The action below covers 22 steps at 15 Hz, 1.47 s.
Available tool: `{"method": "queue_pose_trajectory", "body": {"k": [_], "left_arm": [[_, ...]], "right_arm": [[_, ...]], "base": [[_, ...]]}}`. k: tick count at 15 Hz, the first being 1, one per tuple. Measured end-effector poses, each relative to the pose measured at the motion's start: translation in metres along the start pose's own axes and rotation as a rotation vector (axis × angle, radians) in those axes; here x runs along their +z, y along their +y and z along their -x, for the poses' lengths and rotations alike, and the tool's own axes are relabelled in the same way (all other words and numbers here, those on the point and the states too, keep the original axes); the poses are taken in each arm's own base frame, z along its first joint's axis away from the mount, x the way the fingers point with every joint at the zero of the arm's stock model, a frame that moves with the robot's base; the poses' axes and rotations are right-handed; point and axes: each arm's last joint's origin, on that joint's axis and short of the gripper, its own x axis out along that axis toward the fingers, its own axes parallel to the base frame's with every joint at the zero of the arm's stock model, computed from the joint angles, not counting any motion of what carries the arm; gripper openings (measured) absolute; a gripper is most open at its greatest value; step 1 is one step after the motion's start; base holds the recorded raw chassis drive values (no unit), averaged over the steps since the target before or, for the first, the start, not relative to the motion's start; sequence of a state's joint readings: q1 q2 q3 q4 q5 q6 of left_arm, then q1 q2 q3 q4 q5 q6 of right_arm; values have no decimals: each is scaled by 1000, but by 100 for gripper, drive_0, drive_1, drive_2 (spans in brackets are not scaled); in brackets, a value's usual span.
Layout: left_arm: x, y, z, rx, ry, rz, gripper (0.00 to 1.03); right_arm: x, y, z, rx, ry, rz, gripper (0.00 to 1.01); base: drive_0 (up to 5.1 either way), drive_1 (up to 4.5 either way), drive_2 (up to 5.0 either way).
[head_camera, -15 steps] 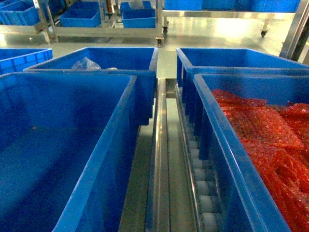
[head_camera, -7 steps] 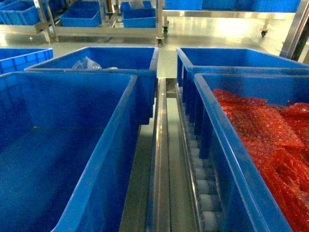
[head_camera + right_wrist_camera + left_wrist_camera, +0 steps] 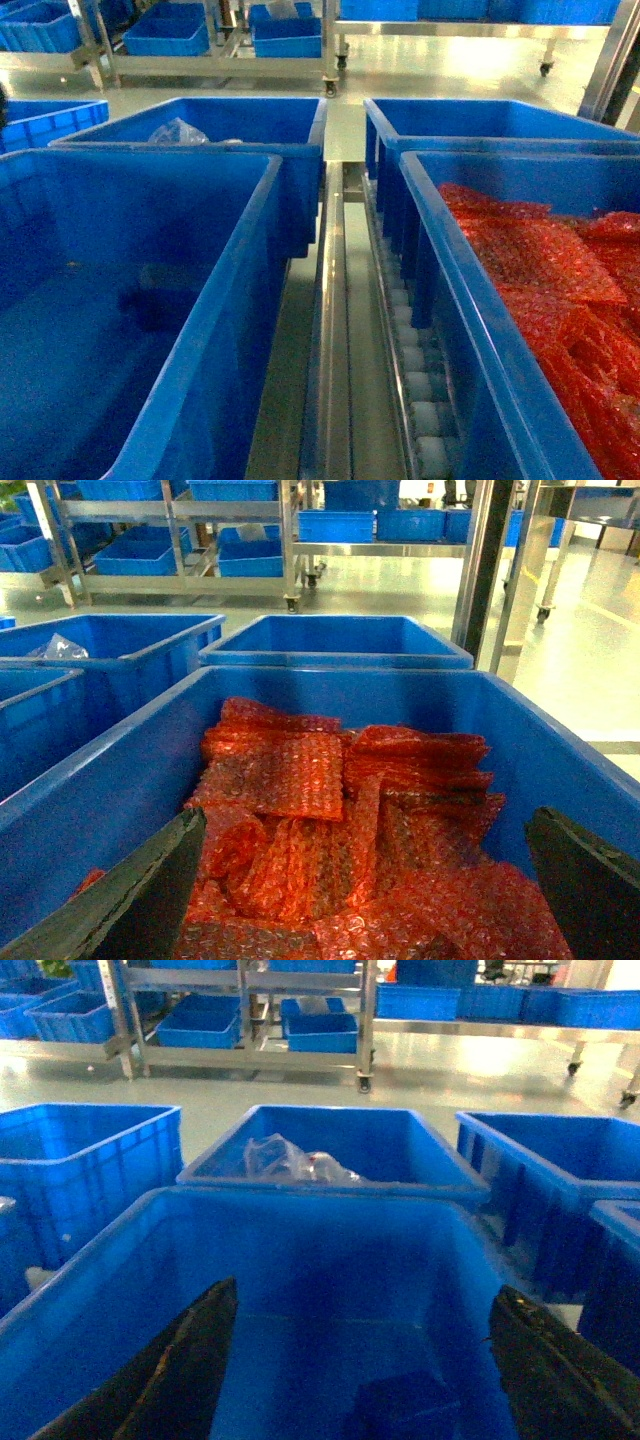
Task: Pick blue part to blue bin on bottom shelf
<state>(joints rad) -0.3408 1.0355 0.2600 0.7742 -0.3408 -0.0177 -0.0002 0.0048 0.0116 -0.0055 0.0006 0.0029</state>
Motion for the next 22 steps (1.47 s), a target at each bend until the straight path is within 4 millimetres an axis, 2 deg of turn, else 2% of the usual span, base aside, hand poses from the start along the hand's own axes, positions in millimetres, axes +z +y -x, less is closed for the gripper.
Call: {"method": "queue_pose_trajectory", "body": {"k": [2,6,9,11,22], "left_arm": [[-13,20,17,13,17,-4,52],[-22,39,38,7,10,-1,1],[-26,46,50,1,11,-1,2],[-34,59,56,24,7,-2,2],[-31,57,79,-1,-12,-3,2]], "right_arm": [[0,0,0,0,0,0,98],[0,0,0,0,0,0,98],[0,0,0,0,0,0,98],[0,0,0,0,0,0,98],[0,0,0,0,0,0,98]], "base": [[0,0,0],[0,0,0],[0,0,0],[0,0,0],[0,0,0]]}}
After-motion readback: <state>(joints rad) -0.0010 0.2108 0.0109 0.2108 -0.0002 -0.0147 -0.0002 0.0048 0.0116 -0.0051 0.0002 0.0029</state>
